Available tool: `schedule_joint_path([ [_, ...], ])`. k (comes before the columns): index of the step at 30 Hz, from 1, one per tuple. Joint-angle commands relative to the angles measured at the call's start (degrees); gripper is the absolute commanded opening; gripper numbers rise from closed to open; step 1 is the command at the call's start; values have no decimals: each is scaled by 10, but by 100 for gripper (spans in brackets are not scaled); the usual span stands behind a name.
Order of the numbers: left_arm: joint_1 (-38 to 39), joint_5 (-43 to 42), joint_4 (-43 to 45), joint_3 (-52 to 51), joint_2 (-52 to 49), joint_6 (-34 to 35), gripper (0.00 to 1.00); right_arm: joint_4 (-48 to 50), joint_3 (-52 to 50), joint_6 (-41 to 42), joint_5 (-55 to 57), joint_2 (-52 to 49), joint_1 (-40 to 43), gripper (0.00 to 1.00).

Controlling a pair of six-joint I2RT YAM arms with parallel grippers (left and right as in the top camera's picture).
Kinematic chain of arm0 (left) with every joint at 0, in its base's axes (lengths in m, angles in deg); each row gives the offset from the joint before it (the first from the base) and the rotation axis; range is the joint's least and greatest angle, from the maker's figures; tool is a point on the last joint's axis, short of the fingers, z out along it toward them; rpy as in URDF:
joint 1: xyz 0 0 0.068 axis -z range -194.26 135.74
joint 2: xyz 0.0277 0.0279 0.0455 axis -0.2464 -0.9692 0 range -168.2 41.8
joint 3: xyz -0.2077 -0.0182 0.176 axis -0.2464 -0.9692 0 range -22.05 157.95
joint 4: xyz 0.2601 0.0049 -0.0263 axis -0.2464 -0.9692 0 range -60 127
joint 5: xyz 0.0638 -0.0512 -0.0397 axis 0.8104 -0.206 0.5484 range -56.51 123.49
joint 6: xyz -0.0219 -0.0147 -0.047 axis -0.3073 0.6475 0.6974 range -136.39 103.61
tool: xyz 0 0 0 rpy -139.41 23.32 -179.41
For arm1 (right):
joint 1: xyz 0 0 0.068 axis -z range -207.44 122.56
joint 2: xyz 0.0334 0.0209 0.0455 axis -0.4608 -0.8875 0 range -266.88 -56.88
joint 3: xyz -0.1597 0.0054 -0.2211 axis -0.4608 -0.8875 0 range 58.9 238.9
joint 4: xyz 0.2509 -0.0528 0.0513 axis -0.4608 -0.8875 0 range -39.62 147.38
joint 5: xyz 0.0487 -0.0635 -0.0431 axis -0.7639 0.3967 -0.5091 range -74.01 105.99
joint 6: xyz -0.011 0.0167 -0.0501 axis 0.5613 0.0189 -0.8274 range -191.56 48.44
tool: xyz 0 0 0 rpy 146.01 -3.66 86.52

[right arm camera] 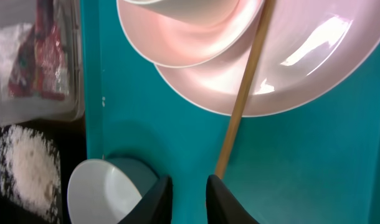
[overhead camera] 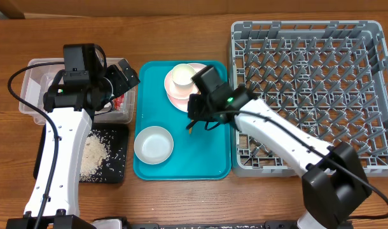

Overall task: Sort waste into correct bins and load items into the dishwasher
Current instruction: 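Move the right gripper back to the teal tray and grasp the second chopstick, then carry the second chopstick right and drop it into the dish rack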

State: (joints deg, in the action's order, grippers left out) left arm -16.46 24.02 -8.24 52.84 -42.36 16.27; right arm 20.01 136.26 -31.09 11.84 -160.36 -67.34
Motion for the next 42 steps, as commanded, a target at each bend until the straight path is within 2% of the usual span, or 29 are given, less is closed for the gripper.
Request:
schedule_joint_path([
  [1, 0, -6, 0, 9, 6, -3, 100, 13, -12, 35, 95, -3, -25, 27],
  [6, 0, -6, 0, 9, 6, -3, 100, 16, -20, 71, 113, -21, -43, 29],
  [7, 0, -6, 0, 9, 6, -3, 100, 16, -21, 71, 113, -25, -43, 33],
  [8, 0, -6, 0, 9, 6, -3, 100, 16, -21, 71, 115, -30, -43, 42],
  [9, 0, -6, 0, 9, 6, -3, 100, 18, -21, 71, 117, -31, -43, 56],
  [11, 0, -6, 0, 9, 6, -3, 100, 22, -21, 71, 121, -33, -40, 98],
  [13, 0, -6, 0, 9, 6, -3, 100, 26, -21, 71, 121, -33, -36, 100],
  [17, 0, -6, 0, 9, 6, -3, 100, 27, -21, 71, 121, -33, -31, 100],
  [18, 0, -6, 0, 9, 6, -3, 100, 27, -21, 71, 121, -33, -31, 96],
  [20, 0, -6, 0, 9, 6, -3, 100, 27, -21, 75, 123, -33, -31, 65],
  [21, 0, -6, 0, 9, 6, -3, 100, 26, -21, 81, 123, -33, -31, 55],
  [24, 0, -6, 0, 9, 6, -3, 100, 28, -22, 97, 123, -33, -32, 45],
  [35, 0, -6, 0, 9, 6, -3, 100, 101, -77, 104, 151, -34, -32, 43],
  [42, 0, -6, 0, 9, 6, -3, 100, 123, -89, 108, 150, -39, -32, 34],
])
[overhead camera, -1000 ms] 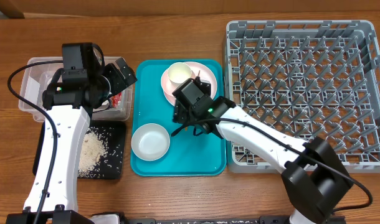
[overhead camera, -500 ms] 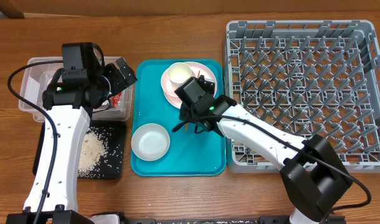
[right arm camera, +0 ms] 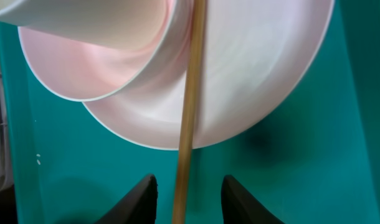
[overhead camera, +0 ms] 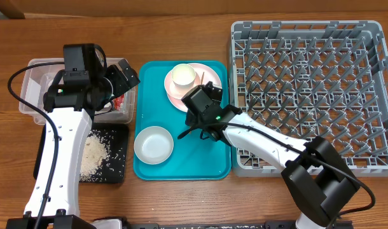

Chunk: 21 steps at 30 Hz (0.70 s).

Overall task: Sort waste into correct bins and load items into the dishwasher
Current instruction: 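Carry the second chopstick right and drop it into the dish rack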

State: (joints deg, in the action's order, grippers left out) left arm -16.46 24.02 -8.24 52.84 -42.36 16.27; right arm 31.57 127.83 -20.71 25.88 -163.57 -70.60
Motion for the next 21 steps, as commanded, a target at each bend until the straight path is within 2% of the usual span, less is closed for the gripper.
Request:
schedule_joint_path([
  [1, 0, -6, 0, 9, 6, -3, 100, 12, -4, 4, 7, -10, 0, 32],
  [10, 0, -6, 0, 9, 6, -3, 100, 47, -4, 4, -20, -51, 0, 30],
  [14, 0, -6, 0, 9, 6, -3, 100, 46, -3, 4, -21, -51, 0, 19],
  [21, 0, -6, 0, 9, 6, -3, 100, 47, -2, 4, -20, -50, 2, 15],
])
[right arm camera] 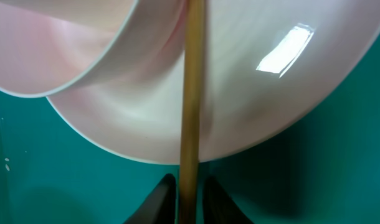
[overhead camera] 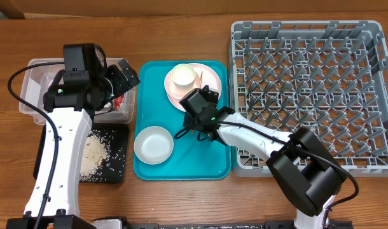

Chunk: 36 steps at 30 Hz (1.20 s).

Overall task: Sort waste into correct bins and load items into the dishwasher
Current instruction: 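Carry the second chopstick right and drop it into the dish rack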

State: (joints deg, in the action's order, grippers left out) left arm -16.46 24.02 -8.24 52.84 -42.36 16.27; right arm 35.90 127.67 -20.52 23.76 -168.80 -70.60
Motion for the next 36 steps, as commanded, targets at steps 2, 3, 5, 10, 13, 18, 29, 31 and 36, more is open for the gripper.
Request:
schedule_joint_path([
  [2, 0, -6, 0, 9, 6, -3, 100, 3, 0, 2, 1, 6, 2, 10],
  [3, 0, -6, 0, 9, 6, -3, 100, 2, 0, 2, 1, 10, 2, 9],
  [5, 0, -6, 0, 9, 6, -3, 100, -1, 0, 0, 3, 23, 2, 9],
  [10, 0, -6, 0, 9, 6, -3, 100, -10, 0, 0, 9, 59, 8, 7],
  [13, 0, -6, 0, 9, 6, -3, 100, -28, 0, 0, 40, 82, 13, 4],
  [18, 0, -6, 0, 9, 6, -3, 100, -71, 0, -16, 121, 124, 24, 4],
  [29, 0, -6, 0, 9, 6, -3, 100, -140, 0, -300, 230, 186, 36, 4],
  [31, 0, -6, 0, 9, 6, -3, 100, -159, 0, -303, 255, 186, 38, 4],
  [36, 0, -6, 0, 9, 6, -3, 100, -192, 0, -303, 260, 186, 61, 4],
])
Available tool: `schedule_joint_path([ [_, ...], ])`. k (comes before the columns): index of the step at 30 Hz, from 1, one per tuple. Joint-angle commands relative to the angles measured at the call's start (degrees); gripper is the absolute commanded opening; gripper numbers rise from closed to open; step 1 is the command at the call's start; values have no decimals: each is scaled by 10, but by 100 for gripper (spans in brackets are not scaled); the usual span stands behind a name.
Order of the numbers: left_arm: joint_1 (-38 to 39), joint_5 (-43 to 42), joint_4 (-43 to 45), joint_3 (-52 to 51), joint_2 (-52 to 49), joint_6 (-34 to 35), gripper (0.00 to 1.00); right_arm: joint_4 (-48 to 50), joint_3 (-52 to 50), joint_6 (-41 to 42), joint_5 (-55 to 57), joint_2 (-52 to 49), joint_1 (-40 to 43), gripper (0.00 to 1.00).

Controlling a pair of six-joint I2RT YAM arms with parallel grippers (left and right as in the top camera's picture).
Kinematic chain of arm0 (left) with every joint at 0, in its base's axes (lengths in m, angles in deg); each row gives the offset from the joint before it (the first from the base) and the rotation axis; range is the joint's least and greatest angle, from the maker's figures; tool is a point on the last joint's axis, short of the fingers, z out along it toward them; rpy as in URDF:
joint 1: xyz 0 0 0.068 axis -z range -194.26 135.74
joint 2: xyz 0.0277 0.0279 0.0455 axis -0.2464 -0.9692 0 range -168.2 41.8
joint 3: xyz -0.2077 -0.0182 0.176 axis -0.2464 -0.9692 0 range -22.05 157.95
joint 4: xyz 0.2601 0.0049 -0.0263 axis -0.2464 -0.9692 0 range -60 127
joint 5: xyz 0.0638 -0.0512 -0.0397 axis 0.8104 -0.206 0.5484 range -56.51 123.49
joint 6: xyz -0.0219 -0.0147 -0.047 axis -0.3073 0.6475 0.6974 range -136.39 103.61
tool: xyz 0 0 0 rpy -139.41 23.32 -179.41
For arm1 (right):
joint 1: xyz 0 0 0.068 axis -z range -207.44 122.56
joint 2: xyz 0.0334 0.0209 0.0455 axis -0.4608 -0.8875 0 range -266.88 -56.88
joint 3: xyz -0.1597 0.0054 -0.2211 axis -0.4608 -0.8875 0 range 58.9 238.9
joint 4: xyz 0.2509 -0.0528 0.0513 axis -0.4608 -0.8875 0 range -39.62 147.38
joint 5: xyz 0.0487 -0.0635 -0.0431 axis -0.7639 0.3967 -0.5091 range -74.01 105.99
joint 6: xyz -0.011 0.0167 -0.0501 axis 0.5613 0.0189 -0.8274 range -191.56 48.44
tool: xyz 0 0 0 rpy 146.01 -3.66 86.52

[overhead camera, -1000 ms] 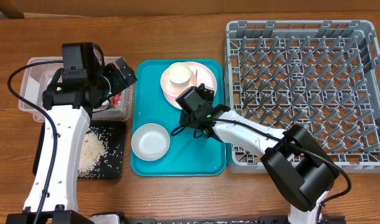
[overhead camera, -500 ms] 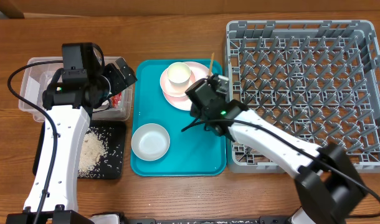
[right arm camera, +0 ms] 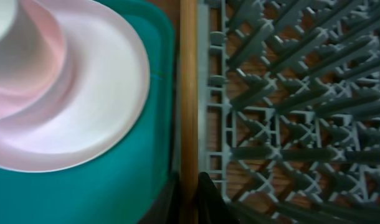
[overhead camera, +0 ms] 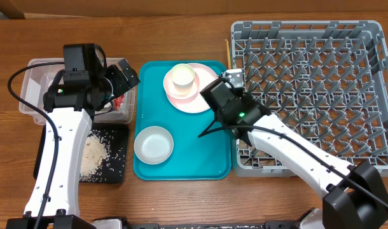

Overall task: Sort waste into correct bins and load items into the dishwasher
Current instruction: 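Carry the second chopstick right and drop it into the dish rack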

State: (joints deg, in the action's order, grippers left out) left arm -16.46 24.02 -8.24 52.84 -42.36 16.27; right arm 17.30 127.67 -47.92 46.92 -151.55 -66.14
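A wooden chopstick (right arm camera: 188, 93) runs straight up the right wrist view, and my right gripper (right arm camera: 189, 202) is shut on its lower end. It hangs over the gap between the teal tray (right arm camera: 84, 186) and the left edge of the grey dish rack (right arm camera: 283, 124); its far tip (overhead camera: 228, 51) shows overhead. On the tray stand a pink plate (overhead camera: 197, 95) with a cream cup (overhead camera: 182, 76) on it, and a white bowl (overhead camera: 154, 144). My left gripper (overhead camera: 123, 73) hovers over the clear bin (overhead camera: 35, 89); its jaws are not readable.
A red wrapper (overhead camera: 121, 100) lies in the clear bin. A black tray (overhead camera: 114, 137) with spilled rice sits in front of the bin. The rack (overhead camera: 308, 83) fills the right half of the table, with nothing between its tines.
My right gripper, still shut on the chopstick, has moved right from the pink plate's edge to the tray's right rim beside the rack. The chopstick has left the plate. The left arm is unchanged.
At first the chopstick leaned on the pink plate with my right gripper just beside its lower end. Then the open jaws stood astride it, then they were shut on it. Now it is held over the rack's left edge.
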Motion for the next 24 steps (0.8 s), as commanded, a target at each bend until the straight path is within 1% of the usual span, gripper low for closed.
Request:
schedule_joint_path([
  [1, 0, -6, 0, 9, 6, -3, 100, -12, 0, -29, 28, 13, 25, 4],
  [5, 0, -6, 0, 9, 6, -3, 100, -30, 0, -30, 0, 13, 62, 4],
  [7, 0, -6, 0, 9, 6, -3, 100, -34, -1, -35, -42, 13, 81, 4],
  [10, 0, -6, 0, 9, 6, -3, 100, -33, -1, -70, -119, 13, 102, 4],
  [12, 0, -6, 0, 9, 6, -3, 100, -34, -1, -88, -147, 13, 110, 4],
  [24, 0, -6, 0, 9, 6, -3, 100, -48, -2, -86, -157, 12, 122, 5],
])
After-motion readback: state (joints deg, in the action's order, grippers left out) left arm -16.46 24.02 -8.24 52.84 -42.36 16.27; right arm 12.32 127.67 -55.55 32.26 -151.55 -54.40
